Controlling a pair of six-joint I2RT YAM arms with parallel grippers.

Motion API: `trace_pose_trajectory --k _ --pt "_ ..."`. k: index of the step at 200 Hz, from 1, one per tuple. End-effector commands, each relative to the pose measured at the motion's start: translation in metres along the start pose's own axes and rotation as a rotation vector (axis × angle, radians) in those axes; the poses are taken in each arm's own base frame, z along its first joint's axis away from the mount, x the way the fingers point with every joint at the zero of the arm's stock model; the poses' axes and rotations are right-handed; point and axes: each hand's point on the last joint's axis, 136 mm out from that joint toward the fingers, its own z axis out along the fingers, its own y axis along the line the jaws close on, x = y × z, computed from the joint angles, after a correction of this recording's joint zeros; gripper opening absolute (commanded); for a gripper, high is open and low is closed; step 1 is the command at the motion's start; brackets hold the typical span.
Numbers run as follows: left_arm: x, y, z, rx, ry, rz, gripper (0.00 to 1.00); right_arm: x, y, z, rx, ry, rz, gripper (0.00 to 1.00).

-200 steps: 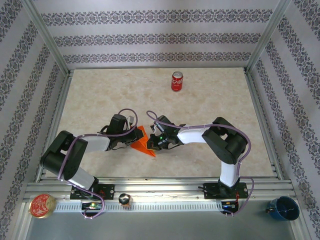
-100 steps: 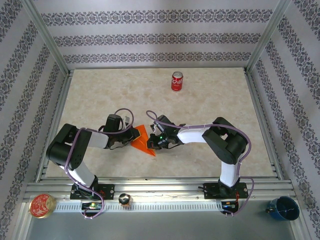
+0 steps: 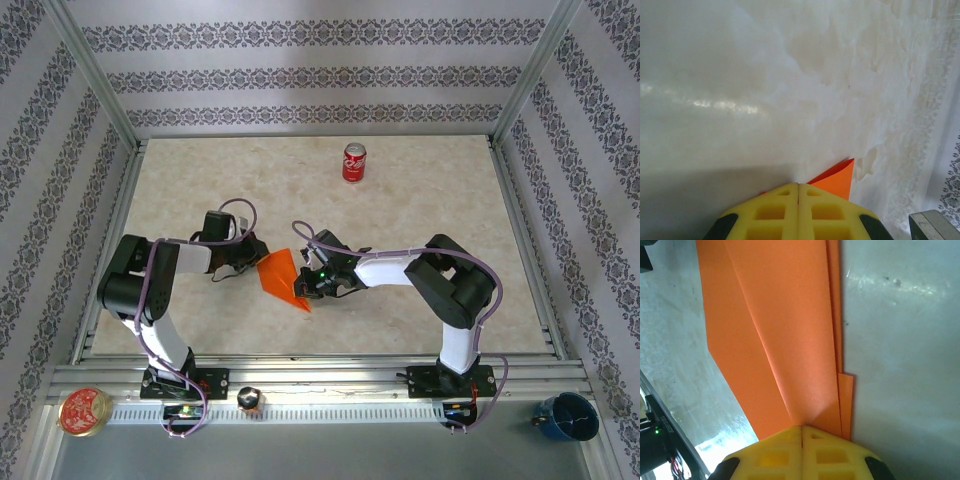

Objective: Fold a paper plane with a square sheet of paper (pick it up from the middle)
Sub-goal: Fourth fold the wing at the center of the table.

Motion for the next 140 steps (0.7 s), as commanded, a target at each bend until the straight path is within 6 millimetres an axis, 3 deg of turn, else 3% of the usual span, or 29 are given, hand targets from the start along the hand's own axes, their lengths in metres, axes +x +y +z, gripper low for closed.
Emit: trace_pose_trajectory --k 1,31,73,92,110,140 --pt "-0.016 0.035 -0.006 -0.133 -0.044 -0.006 0.01 0.032 -0.043 0.001 0.155 0.092 0.061 0.00" --pt "-0.031 0.028 -0.017 -0.171 -0.058 0.039 0.01 0.030 -0.046 -0.001 0.159 0.089 0.062 0.00" --pt "-0.041 -0.028 -0.045 -0.068 -0.112 0.115 0.00 0.028 -0.046 -0.005 0.157 0.090 0.056 0.00" --pt "-0.023 -0.053 -0.044 -0.002 -0.093 0.149 0.00 0.025 -0.046 -0.007 0.154 0.083 0.056 0.00" --pt "0.006 -0.076 -0.032 0.054 -0.032 0.191 0.00 0.024 -0.043 -0.008 0.149 0.079 0.051 0.00" --pt "0.047 -0.082 -0.004 0.060 0.031 0.207 0.00 0.022 -0.042 -0.008 0.145 0.073 0.057 0.00"
